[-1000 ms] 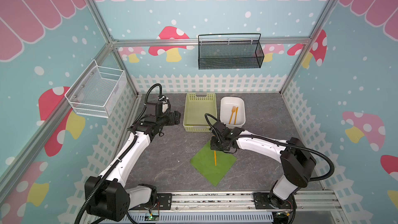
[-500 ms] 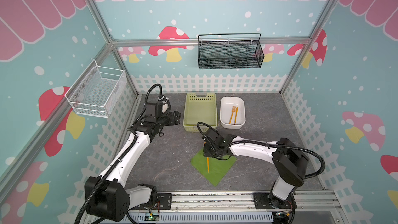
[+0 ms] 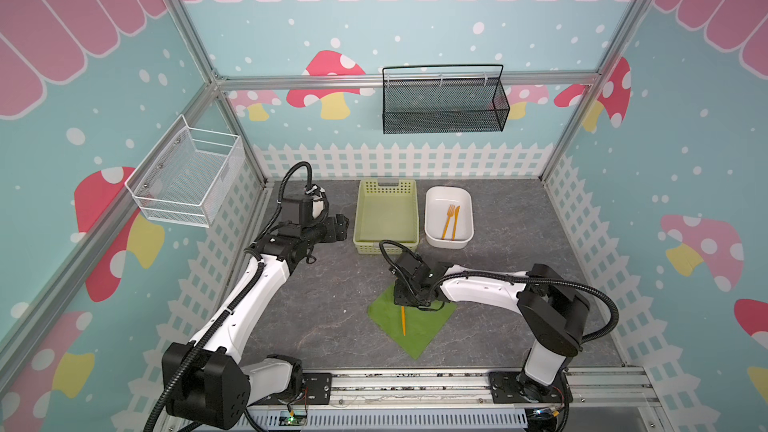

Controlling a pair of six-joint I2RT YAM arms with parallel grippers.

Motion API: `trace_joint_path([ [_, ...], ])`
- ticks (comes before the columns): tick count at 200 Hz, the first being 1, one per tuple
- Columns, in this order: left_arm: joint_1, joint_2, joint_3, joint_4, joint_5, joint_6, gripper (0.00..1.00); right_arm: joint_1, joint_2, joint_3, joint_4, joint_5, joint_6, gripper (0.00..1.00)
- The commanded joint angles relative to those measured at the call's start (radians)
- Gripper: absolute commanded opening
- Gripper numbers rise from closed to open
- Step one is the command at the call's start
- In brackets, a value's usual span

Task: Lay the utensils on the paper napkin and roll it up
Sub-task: 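Carry the spoon over the green napkin with the right gripper, then lower the spoon onto the green napkin and open the right gripper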

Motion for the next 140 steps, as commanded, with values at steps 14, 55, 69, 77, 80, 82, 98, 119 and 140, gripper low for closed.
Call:
trace_joint_path([
  [14,0.005,-0.021,-0.013,-0.009,0.004,-0.003,0.90,-0.004,0.043,0.007,0.004,0.016,-0.007,0.03],
  [55,0.006,-0.015,-0.011,-0.009,0.007,-0.003,0.90,-0.012,0.057,0.007,0.017,0.008,-0.014,0.03],
  [69,0.005,-0.014,-0.011,-0.010,0.007,-0.003,0.90,-0.013,0.061,0.009,0.018,0.004,-0.014,0.03],
  [77,0.005,-0.014,-0.011,-0.009,0.007,-0.003,0.90,-0.014,0.061,0.010,0.019,0.005,-0.014,0.03],
  [80,0.005,-0.014,-0.011,-0.009,0.006,-0.003,0.90,-0.014,0.061,0.010,0.017,0.007,-0.014,0.03],
  [82,0.005,-0.014,-0.011,-0.009,0.007,-0.003,0.90,-0.014,0.061,0.010,0.018,0.006,-0.014,0.03],
  [98,0.005,-0.012,-0.011,-0.009,0.009,-0.003,0.90,-0.016,0.064,0.010,0.018,0.003,-0.014,0.03],
  [119,0.005,-0.009,-0.010,-0.008,0.008,-0.003,0.90,-0.017,0.065,0.007,0.021,0.004,-0.014,0.03],
  [140,0.005,-0.006,-0.011,-0.008,0.010,-0.005,0.90,-0.018,0.067,0.007,0.023,0.003,-0.014,0.03],
])
